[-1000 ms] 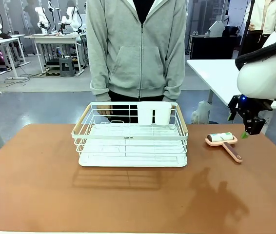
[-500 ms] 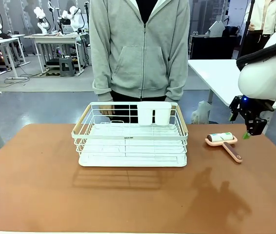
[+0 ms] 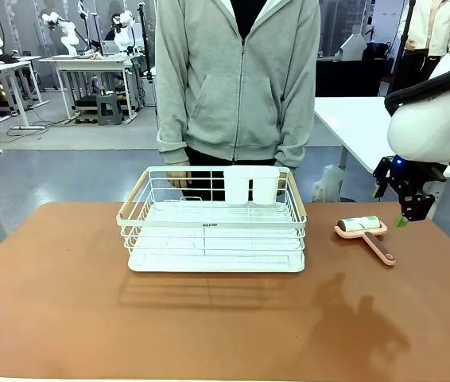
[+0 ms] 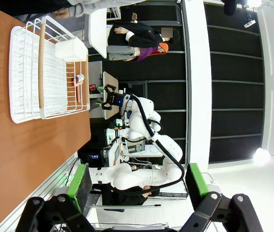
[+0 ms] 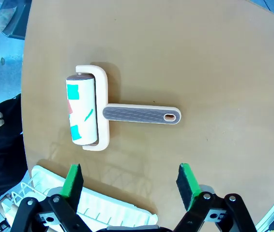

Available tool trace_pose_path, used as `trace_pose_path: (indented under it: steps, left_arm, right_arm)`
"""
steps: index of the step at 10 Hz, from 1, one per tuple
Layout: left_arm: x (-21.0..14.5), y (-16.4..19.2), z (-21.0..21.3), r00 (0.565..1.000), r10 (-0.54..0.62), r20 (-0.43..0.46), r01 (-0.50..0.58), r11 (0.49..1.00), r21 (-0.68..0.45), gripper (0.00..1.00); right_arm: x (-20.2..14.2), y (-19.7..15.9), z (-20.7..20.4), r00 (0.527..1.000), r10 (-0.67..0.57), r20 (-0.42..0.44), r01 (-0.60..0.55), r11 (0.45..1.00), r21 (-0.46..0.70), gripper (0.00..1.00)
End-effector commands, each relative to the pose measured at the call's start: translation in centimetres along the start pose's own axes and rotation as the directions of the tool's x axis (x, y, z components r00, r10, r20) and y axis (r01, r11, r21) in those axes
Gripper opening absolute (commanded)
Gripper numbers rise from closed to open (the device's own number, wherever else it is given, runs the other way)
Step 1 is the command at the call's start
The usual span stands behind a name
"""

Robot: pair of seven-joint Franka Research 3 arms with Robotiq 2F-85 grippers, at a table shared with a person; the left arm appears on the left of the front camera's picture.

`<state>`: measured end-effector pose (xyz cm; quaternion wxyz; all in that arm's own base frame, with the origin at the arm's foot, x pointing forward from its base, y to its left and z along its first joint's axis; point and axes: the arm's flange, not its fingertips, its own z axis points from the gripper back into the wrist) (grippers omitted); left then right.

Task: Clean the table.
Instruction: Place the Lint Roller down when the Dish drying rack is positioned in the middle of the table.

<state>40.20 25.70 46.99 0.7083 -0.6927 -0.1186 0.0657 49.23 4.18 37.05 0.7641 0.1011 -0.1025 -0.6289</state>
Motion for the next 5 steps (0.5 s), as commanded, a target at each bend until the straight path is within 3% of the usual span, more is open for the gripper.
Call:
trace_pose_path:
  steps: [1,5]
  left_arm:
    - [-0.29,-0.11,0.23,1.0,0.002,-0.007,-0.002,1.0,-0.001,1.0]
    - [-0.29,-0.11,0.23,1.0,0.002,-0.007,-0.002,1.0,-0.001,1.0]
  right_arm:
    - [-0.14,0.14,-0.06,1.0,0.012,0.005,-0.012,1.0,0.0,1.0]
    - [-0.14,0.14,-0.06,1.0,0.012,0.005,-0.012,1.0,0.0,1.0]
